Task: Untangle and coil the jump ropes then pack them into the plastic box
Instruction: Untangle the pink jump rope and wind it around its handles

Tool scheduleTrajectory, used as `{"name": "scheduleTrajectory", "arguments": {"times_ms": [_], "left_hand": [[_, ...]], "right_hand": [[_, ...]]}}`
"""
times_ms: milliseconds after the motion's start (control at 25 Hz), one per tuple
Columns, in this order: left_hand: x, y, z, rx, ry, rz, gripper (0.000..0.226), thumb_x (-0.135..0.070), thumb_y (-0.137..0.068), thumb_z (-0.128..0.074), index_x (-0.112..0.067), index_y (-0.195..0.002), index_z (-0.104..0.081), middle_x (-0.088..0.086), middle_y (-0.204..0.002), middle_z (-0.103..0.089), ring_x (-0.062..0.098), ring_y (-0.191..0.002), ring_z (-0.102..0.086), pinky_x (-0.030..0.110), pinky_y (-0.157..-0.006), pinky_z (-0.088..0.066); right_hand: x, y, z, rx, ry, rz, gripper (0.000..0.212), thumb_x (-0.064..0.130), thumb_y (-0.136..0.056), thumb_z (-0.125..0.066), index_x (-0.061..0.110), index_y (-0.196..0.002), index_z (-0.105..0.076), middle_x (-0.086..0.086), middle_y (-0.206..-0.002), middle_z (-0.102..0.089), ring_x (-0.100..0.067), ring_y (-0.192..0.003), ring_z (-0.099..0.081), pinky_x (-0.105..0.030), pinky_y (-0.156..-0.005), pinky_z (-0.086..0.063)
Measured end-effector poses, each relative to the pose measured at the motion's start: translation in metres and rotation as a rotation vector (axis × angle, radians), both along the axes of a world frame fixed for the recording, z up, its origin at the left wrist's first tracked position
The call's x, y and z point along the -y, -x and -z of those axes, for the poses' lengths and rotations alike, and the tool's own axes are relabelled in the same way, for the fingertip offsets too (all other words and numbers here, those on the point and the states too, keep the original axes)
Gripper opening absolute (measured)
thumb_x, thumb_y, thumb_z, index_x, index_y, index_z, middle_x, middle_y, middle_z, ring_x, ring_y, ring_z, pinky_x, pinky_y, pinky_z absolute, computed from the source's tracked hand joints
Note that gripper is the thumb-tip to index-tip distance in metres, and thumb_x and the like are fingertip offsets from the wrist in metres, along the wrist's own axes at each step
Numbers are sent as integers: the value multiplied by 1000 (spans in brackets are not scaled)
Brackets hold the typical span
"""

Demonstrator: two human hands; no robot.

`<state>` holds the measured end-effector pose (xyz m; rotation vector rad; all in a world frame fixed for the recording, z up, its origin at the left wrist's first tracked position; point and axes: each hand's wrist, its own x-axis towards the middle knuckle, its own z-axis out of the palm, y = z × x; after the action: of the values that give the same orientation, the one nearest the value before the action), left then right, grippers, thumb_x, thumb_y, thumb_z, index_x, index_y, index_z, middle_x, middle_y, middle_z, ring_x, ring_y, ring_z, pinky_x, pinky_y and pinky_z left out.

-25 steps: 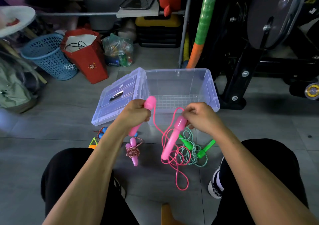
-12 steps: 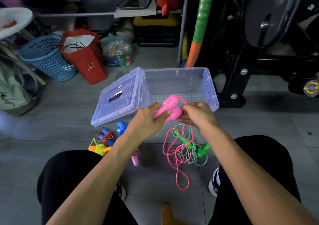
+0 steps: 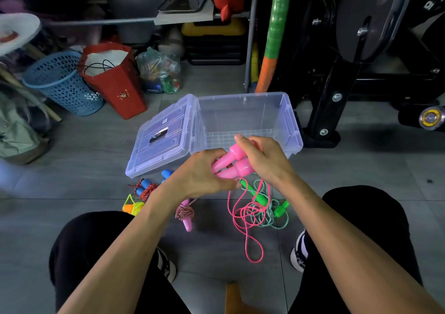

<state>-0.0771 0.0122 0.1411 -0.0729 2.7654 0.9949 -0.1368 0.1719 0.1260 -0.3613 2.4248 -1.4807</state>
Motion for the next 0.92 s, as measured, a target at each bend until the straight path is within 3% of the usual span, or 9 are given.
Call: {"name": "scheduleTrajectory", "arguments": {"times_ms": [160, 240, 360, 480, 560, 680, 800, 880, 920], "left_hand": [[-5, -9, 9, -126, 116, -122, 40, -51, -65, -77, -19, -73, -52, -6, -56, -53, 17, -57, -53, 26, -53, -42], [-6, -12, 14, -227, 280, -167, 40, -54, -67, -72, -21, -74, -49, -7, -59, -54, 23, -60, -57, 27, -54, -39], [-9, -13, 21, -349, 563, -134, 29, -35, -77, -64, -15, -96, -54, 2, -76, -60, 34, -69, -61, 30, -57, -34], [-2, -10, 24, -237, 584, -178, 18, -25, -78, -58, -15, -92, -51, 3, -73, -54, 37, -71, -59, 31, -59, -34], [16, -6, 24, -20, 454, -204, 21, -34, -83, -59, -17, -80, -48, 3, -74, -55, 36, -74, -57, 32, -62, -37], [41, -5, 15, 327, 100, -55, 30, -40, -82, -64, -12, -76, -56, 11, -70, -65, 26, -65, -58, 30, -61, -43], [35, -19, 1, 648, -309, 148, 28, -24, -84, -69, -10, -74, -48, 4, -49, -40, 17, -44, -33, 25, -55, -46], [31, -25, 0, 689, -653, 204, 24, -21, -78, -68, -12, -72, -47, 3, -52, -29, 15, -46, -26, 30, -55, -44], [31, -26, 0, 679, -820, 211, 23, -21, -76, -67, -13, -70, -46, 2, -52, -29, 13, -44, -26, 25, -49, -36]], "right_hand": [[4, -4, 3, -32, -25, -20, 46, 50, -95, -49, 17, -66, -61, 3, -62, -58, -13, -63, -55, -29, -63, -43], [6, -3, 4, -66, -43, 20, 46, 48, -95, -48, 13, -71, -66, -4, -64, -63, -17, -66, -59, -31, -65, -46], [8, 0, 3, -40, -8, 129, 44, 45, -95, -46, 14, -77, -72, 0, -66, -67, -10, -70, -63, -26, -66, -49], [7, 2, 1, 68, -6, 143, 53, 51, -96, -42, 11, -76, -70, -5, -69, -67, -17, -67, -63, -28, -61, -49], [0, 6, -3, 117, -75, 117, 64, 56, -97, -36, 10, -65, -65, -7, -64, -65, -21, -63, -60, -30, -61, -44], [-10, 15, -6, -65, -192, 8, 69, 53, -98, -40, -3, -60, -54, -17, -61, -61, -28, -60, -54, -36, -62, -43], [-12, 14, -7, -175, 0, -16, 62, 41, -97, -53, 5, -50, -33, -11, -50, -29, -21, -50, -27, -33, -52, -26], [-11, 16, -6, -60, 212, 37, 61, 41, -97, -54, 1, -53, -37, -9, -54, -30, -17, -51, -28, -29, -52, -24], [-11, 16, -6, 23, 309, 62, 60, 42, -98, -52, 2, -54, -42, -9, -54, -32, -16, -49, -29, -28, -51, -25]]}}
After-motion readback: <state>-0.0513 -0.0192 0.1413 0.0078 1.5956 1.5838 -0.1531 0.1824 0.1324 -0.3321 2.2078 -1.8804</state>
